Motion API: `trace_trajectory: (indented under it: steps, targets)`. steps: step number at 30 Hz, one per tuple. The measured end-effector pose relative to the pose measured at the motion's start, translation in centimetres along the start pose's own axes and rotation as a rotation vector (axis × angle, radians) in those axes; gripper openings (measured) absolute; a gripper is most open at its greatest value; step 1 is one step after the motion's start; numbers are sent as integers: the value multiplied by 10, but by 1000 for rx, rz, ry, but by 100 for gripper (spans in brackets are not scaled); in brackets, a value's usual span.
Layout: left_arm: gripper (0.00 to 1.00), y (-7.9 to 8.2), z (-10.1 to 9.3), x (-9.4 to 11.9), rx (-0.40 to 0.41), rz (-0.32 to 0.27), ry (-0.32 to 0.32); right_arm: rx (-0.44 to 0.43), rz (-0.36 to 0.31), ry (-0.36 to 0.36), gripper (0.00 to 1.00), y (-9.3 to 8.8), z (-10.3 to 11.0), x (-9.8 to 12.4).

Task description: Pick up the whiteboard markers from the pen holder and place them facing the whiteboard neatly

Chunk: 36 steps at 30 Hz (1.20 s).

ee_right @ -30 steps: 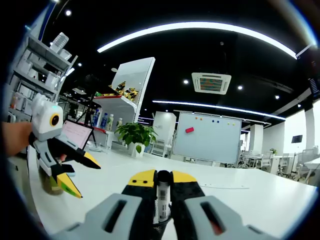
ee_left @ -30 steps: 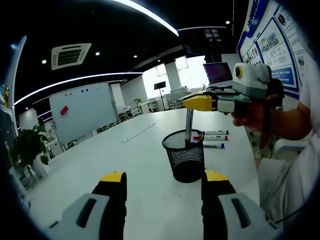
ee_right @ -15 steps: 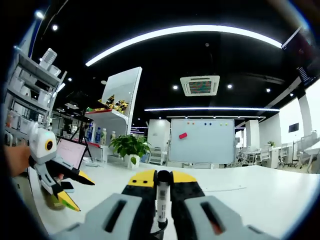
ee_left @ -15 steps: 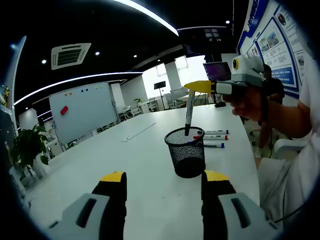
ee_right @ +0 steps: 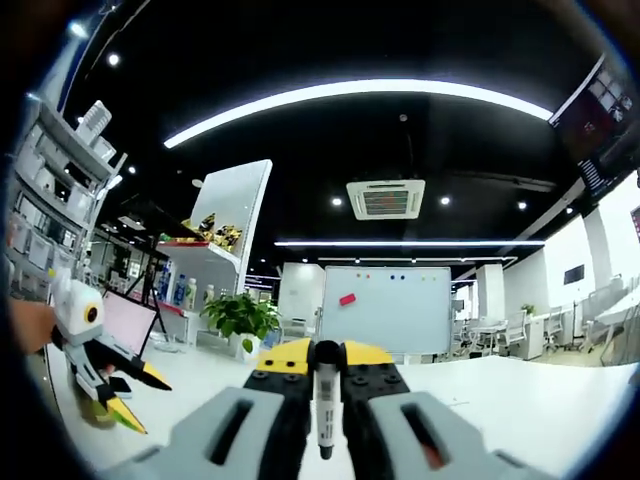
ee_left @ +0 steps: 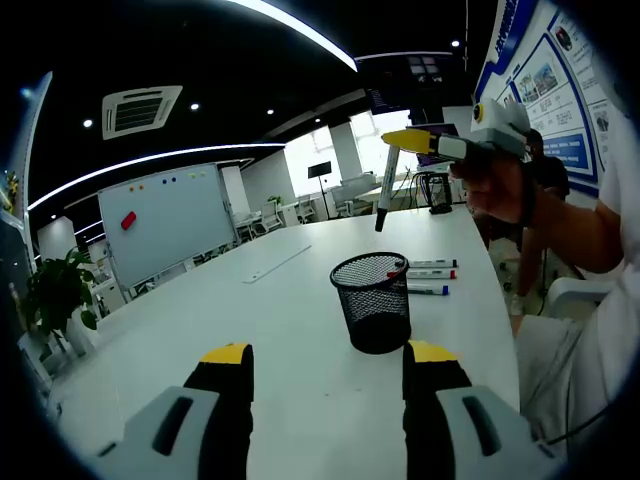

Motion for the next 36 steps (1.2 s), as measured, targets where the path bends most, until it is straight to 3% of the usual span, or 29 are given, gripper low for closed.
trace_trajectory:
  steps: [18,36]
  targets:
    - [61,0,1,0,0,-1,1,42,40,-125,9,-10,-49,21]
    - [61,1,-1,-1,0,-1,1,86,106,-228,10,-28,-83,47]
Point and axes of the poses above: the point that each gripper's makers call its tool centre point, and the gripper's own axes: x roughly backward along the fingers, z roughly to its left, y roughly out of its top, the point moved 10 cm from there along x, roughly backward along the fingers, and after that the axes turned 7 degrees about -x, right-handed, at the moved point
